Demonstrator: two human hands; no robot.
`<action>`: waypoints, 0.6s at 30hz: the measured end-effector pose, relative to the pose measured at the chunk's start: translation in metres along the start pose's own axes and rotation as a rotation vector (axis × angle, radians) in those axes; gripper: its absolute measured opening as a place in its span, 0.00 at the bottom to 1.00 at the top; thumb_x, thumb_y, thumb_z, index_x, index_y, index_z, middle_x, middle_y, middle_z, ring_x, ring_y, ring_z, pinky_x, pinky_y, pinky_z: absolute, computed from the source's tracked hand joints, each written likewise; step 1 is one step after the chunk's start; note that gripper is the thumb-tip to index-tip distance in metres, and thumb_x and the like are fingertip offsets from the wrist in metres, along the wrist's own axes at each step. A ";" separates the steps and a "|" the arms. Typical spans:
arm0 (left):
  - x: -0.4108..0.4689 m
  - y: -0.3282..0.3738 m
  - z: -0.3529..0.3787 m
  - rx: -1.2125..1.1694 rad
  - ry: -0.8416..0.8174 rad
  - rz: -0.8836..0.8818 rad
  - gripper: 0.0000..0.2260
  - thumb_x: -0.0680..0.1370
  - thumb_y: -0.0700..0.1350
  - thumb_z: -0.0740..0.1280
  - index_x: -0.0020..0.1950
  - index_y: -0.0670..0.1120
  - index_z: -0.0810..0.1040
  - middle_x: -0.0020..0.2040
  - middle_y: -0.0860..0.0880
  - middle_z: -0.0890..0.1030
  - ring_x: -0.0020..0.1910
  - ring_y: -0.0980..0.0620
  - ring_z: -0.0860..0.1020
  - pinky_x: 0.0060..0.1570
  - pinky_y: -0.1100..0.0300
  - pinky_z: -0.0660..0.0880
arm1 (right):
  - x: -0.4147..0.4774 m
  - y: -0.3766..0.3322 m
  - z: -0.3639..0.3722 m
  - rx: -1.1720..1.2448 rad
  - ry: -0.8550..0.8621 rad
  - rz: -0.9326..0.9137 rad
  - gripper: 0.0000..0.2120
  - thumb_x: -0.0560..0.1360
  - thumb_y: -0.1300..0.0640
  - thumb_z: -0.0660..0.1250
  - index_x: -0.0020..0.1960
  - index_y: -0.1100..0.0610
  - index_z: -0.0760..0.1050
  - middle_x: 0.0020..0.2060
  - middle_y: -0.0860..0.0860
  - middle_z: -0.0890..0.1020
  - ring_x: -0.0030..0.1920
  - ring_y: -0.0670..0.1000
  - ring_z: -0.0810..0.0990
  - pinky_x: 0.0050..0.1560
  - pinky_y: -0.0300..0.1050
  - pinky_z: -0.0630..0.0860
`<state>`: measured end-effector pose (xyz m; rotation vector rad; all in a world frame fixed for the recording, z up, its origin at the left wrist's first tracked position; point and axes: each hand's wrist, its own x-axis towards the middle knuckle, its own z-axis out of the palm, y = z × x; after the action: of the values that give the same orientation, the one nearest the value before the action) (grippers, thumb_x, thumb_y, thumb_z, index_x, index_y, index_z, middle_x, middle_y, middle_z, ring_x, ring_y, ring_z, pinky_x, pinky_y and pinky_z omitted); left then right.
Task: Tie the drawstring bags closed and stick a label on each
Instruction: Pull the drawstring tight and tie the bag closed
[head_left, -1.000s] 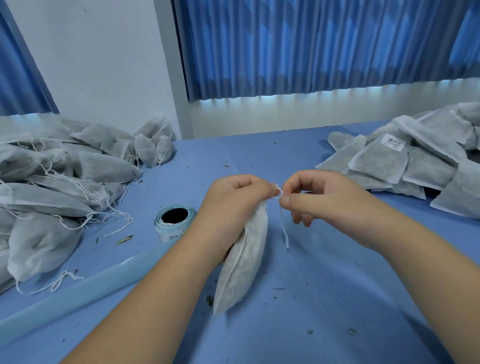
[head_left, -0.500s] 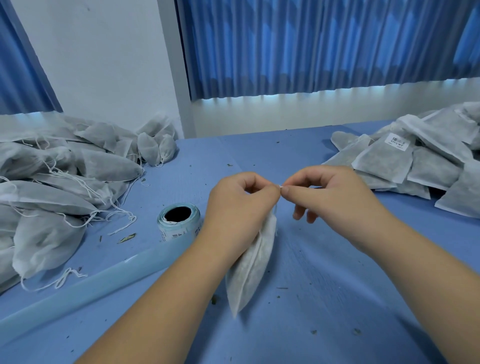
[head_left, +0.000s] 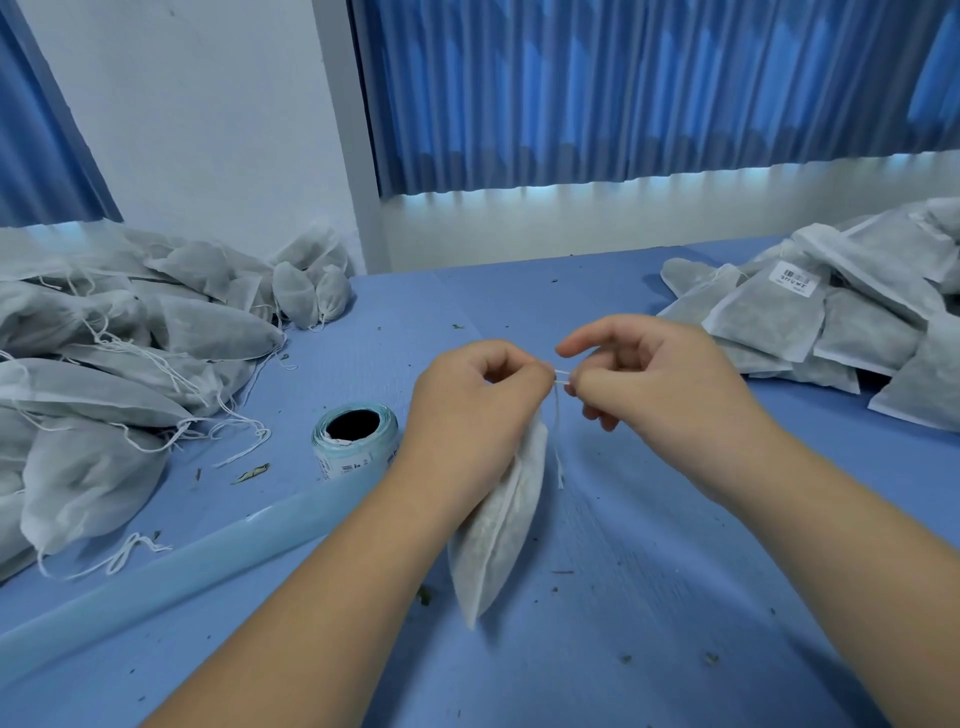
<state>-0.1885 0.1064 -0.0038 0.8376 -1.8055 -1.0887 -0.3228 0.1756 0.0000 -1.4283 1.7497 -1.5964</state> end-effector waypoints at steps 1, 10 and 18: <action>-0.001 0.000 0.000 0.011 -0.003 0.013 0.07 0.75 0.42 0.69 0.37 0.47 0.83 0.33 0.56 0.79 0.22 0.62 0.68 0.23 0.72 0.62 | 0.000 0.001 0.001 -0.047 0.003 -0.018 0.12 0.69 0.66 0.66 0.45 0.50 0.81 0.28 0.47 0.80 0.29 0.45 0.77 0.32 0.37 0.75; 0.000 -0.002 0.000 0.200 -0.027 0.094 0.07 0.75 0.44 0.69 0.37 0.51 0.82 0.33 0.58 0.77 0.26 0.63 0.70 0.27 0.71 0.62 | -0.001 0.002 0.005 -0.281 0.037 -0.132 0.12 0.70 0.62 0.68 0.35 0.45 0.81 0.30 0.44 0.81 0.27 0.40 0.72 0.29 0.30 0.68; -0.001 -0.008 0.003 0.441 0.048 0.230 0.06 0.75 0.47 0.69 0.37 0.54 0.81 0.41 0.55 0.77 0.44 0.58 0.75 0.45 0.61 0.71 | -0.001 0.003 0.006 -0.337 -0.039 -0.027 0.07 0.70 0.59 0.69 0.36 0.49 0.82 0.27 0.41 0.80 0.28 0.39 0.76 0.32 0.35 0.73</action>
<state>-0.1897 0.1050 -0.0124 0.8706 -2.0762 -0.5255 -0.3190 0.1730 -0.0051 -1.6246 2.0565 -1.3190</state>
